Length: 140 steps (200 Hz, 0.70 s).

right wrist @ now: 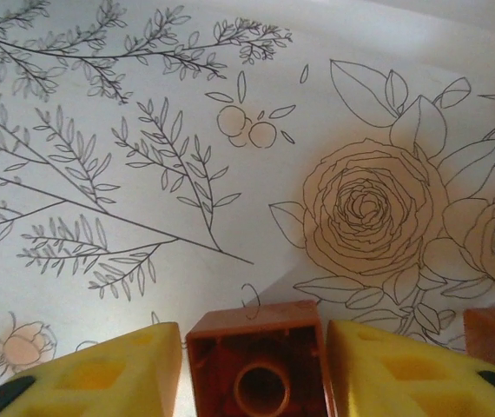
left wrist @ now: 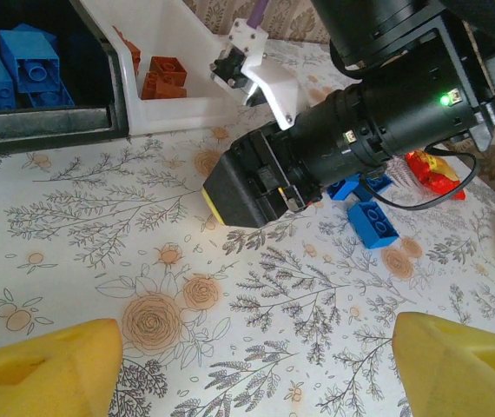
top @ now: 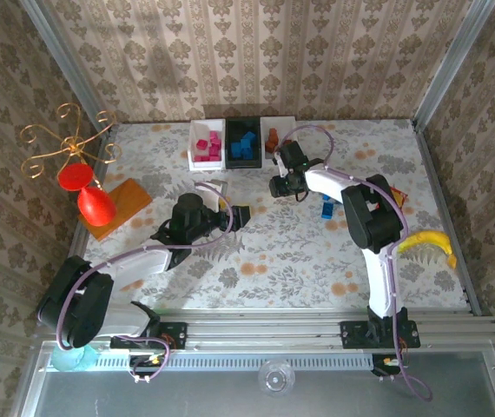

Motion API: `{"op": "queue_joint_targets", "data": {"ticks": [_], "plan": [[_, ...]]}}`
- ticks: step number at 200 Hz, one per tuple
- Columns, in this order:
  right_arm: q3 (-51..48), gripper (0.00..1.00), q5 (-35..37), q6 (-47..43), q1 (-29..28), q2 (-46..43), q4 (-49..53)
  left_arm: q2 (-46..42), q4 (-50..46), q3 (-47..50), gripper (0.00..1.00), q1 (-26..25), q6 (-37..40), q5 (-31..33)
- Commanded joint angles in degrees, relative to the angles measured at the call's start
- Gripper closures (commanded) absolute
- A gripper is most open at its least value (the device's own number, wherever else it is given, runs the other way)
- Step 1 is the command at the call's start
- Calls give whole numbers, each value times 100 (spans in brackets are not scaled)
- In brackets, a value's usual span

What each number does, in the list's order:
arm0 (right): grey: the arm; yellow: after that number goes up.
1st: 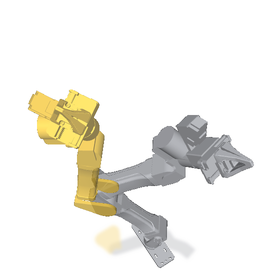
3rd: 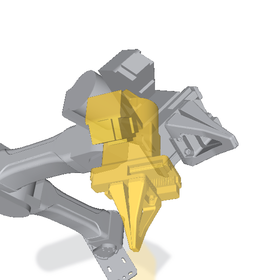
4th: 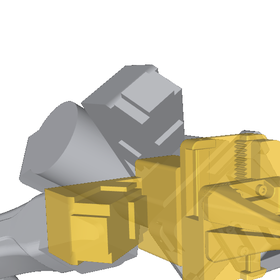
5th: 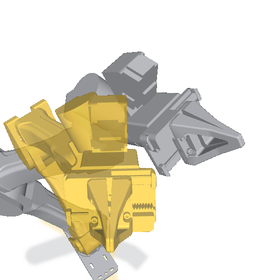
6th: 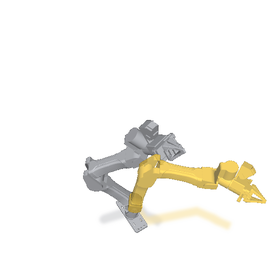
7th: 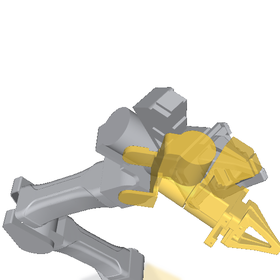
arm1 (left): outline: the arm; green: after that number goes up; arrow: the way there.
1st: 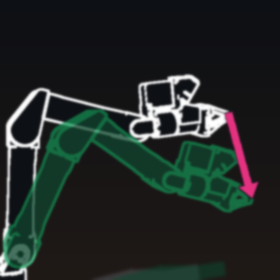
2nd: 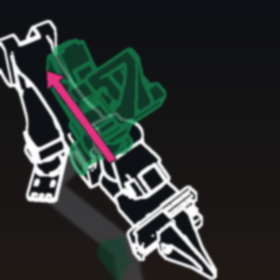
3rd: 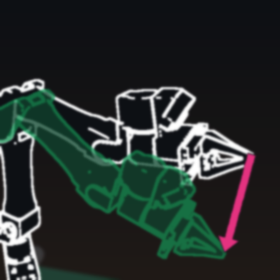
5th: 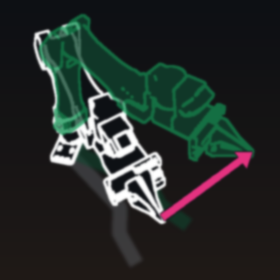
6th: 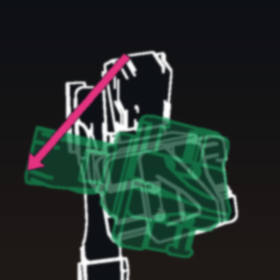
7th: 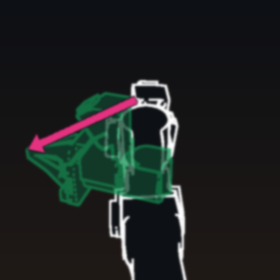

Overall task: Sort the legos into containers by color
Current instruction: Pick up the lego from the center of the table, then place the lego in the container.

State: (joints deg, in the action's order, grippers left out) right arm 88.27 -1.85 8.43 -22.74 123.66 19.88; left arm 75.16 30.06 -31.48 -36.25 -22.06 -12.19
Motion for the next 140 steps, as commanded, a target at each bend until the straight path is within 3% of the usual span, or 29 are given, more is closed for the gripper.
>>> {"op": "queue_joint_targets", "data": {"ticks": [1, 36, 72, 140], "plan": [[195, 57, 74, -104, -28, 80, 306, -36, 131, 55, 18, 65, -25, -3], [-149, 65, -356, -17, -22, -525, -189, -19, 138, 64, 18, 92, -52, 45], [-783, 68, -685, 606, 215, -1263, -1694, 16, 184, 57, 18, 110, -109, 85], [689, 67, 243, 932, 391, -200, -1783, 497, -244, -847, 17, 127, 25, -236]]}}
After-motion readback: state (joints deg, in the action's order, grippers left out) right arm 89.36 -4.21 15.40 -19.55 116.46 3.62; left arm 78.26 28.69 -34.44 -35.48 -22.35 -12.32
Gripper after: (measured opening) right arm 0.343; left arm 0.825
